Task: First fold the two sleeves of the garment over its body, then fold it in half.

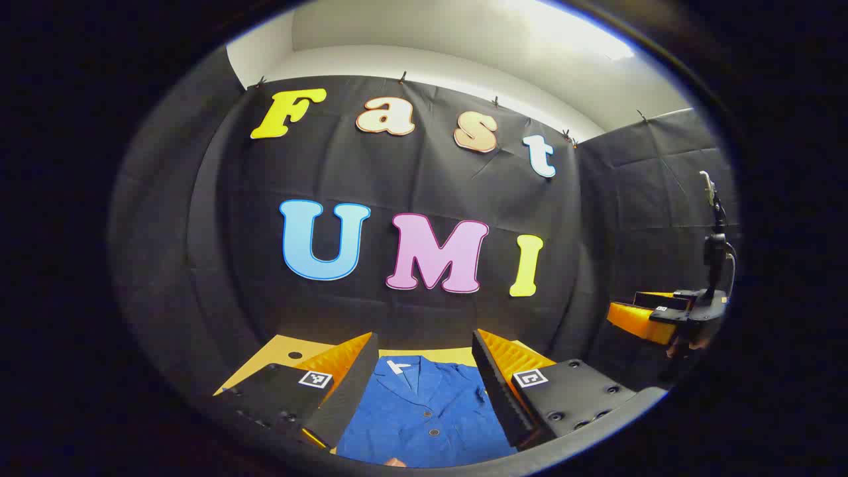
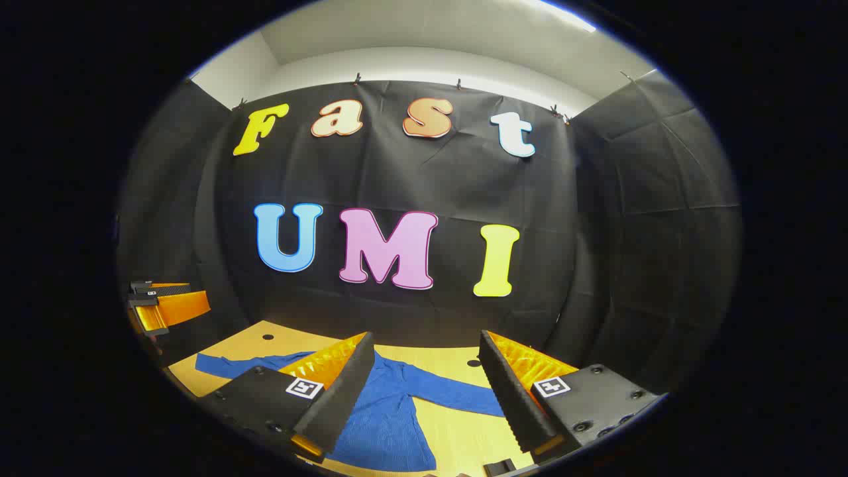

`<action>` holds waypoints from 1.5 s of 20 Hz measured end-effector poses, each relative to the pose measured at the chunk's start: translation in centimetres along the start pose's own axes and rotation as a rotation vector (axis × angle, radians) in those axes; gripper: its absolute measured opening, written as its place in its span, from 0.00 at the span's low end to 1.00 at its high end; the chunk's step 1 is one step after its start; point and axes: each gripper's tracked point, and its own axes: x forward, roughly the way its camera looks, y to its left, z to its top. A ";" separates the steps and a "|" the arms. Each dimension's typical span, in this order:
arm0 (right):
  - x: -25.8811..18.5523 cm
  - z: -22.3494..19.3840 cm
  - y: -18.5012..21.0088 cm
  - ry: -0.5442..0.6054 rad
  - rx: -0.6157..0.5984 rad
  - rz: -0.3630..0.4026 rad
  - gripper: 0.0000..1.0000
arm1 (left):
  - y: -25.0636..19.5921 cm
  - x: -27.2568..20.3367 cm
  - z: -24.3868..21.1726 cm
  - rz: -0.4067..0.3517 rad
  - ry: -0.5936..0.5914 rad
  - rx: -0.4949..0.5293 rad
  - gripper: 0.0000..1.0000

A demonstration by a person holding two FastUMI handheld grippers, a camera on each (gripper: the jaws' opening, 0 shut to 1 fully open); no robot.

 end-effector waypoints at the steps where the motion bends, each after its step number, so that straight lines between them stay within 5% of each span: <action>1: -0.1 -0.1 0.1 0.003 -0.006 0.003 0.95 | 0.1 -0.1 0.0 0.008 -0.001 0.013 0.83; 13: 0.5 -1.1 2.4 0.037 0.004 0.050 0.99 | 2.9 -1.5 -2.0 0.084 0.054 0.027 0.80; 30: 0.4 -0.7 -1.2 0.055 0.056 -0.030 0.99 | 1.8 -0.6 -3.0 0.070 0.061 -0.001 0.81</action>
